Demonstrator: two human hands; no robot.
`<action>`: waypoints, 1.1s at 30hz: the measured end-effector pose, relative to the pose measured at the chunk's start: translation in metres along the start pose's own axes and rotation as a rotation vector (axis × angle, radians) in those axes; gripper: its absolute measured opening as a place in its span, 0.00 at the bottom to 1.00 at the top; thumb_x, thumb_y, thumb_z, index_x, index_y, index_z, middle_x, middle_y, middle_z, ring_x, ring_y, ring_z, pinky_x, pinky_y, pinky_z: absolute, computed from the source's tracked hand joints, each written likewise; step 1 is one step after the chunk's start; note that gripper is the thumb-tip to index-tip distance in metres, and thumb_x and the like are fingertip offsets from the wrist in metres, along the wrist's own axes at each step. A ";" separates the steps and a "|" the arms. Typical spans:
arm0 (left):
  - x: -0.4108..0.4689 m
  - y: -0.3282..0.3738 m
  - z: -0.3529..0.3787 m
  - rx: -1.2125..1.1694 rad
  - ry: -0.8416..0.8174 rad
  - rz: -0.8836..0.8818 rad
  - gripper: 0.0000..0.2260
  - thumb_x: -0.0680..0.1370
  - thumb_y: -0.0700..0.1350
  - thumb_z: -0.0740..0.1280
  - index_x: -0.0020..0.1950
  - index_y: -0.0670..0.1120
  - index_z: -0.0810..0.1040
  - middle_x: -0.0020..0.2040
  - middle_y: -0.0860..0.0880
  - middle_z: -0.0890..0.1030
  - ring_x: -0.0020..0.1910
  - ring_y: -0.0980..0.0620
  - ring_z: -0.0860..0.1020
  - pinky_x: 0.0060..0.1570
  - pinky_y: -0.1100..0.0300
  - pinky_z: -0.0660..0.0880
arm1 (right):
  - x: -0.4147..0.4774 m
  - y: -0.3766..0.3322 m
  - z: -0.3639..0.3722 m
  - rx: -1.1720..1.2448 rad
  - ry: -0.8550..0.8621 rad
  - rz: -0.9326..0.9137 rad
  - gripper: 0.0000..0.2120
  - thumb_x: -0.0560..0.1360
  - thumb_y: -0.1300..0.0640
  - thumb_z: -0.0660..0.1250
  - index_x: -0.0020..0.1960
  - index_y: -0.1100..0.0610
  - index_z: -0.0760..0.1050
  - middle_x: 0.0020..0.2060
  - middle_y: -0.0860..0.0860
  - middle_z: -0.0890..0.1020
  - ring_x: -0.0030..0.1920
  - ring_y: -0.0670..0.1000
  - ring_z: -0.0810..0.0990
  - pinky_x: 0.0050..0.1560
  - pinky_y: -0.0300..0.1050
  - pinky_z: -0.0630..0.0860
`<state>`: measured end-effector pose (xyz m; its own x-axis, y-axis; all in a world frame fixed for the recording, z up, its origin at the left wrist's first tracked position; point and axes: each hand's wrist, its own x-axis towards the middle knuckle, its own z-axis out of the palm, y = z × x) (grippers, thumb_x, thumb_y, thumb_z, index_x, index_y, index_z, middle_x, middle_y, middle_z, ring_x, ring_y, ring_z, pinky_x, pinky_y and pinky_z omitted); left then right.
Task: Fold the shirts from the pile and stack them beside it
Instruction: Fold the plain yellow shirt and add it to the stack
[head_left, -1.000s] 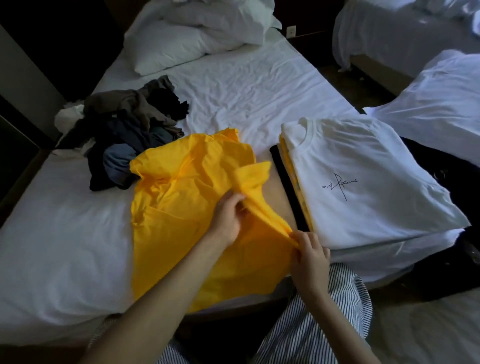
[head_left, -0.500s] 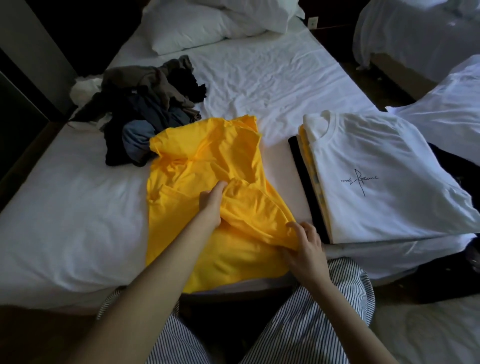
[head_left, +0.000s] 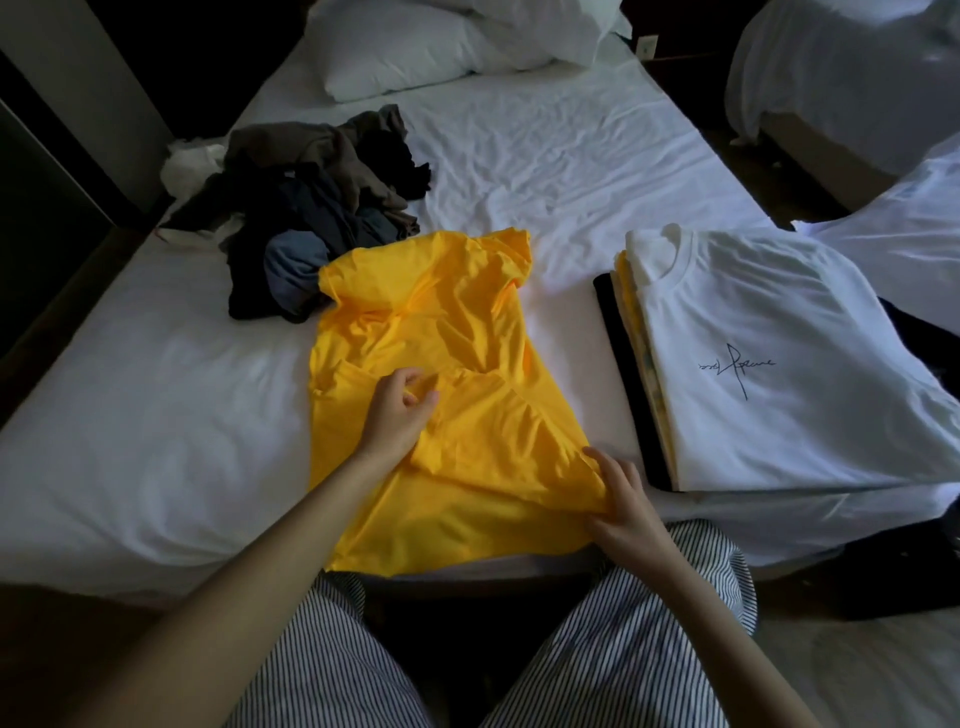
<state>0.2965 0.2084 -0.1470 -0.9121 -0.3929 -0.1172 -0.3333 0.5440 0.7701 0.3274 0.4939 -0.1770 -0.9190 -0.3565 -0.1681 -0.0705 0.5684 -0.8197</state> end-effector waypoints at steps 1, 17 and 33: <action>-0.009 -0.008 -0.004 0.042 0.013 0.078 0.18 0.78 0.45 0.66 0.67 0.42 0.70 0.63 0.43 0.71 0.59 0.46 0.73 0.59 0.53 0.71 | 0.001 -0.003 -0.002 -0.009 -0.046 0.020 0.42 0.59 0.45 0.58 0.73 0.51 0.58 0.61 0.49 0.63 0.62 0.52 0.67 0.60 0.48 0.70; -0.088 -0.104 -0.016 0.309 0.156 0.231 0.26 0.77 0.56 0.51 0.68 0.44 0.73 0.72 0.45 0.68 0.70 0.43 0.65 0.68 0.54 0.59 | 0.019 -0.005 0.013 0.063 0.205 0.204 0.07 0.75 0.55 0.68 0.45 0.58 0.72 0.36 0.51 0.75 0.39 0.53 0.75 0.35 0.46 0.68; -0.097 -0.069 -0.064 -0.570 -0.042 -0.597 0.09 0.82 0.47 0.57 0.61 0.47 0.69 0.49 0.47 0.75 0.47 0.45 0.76 0.47 0.45 0.77 | 0.024 -0.049 0.003 0.525 0.005 0.404 0.08 0.78 0.63 0.62 0.54 0.68 0.73 0.39 0.58 0.78 0.35 0.51 0.80 0.33 0.43 0.75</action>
<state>0.4233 0.1614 -0.1484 -0.6322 -0.4623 -0.6217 -0.6023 -0.2115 0.7697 0.3103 0.4552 -0.1429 -0.8353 -0.1874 -0.5168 0.4774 0.2189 -0.8510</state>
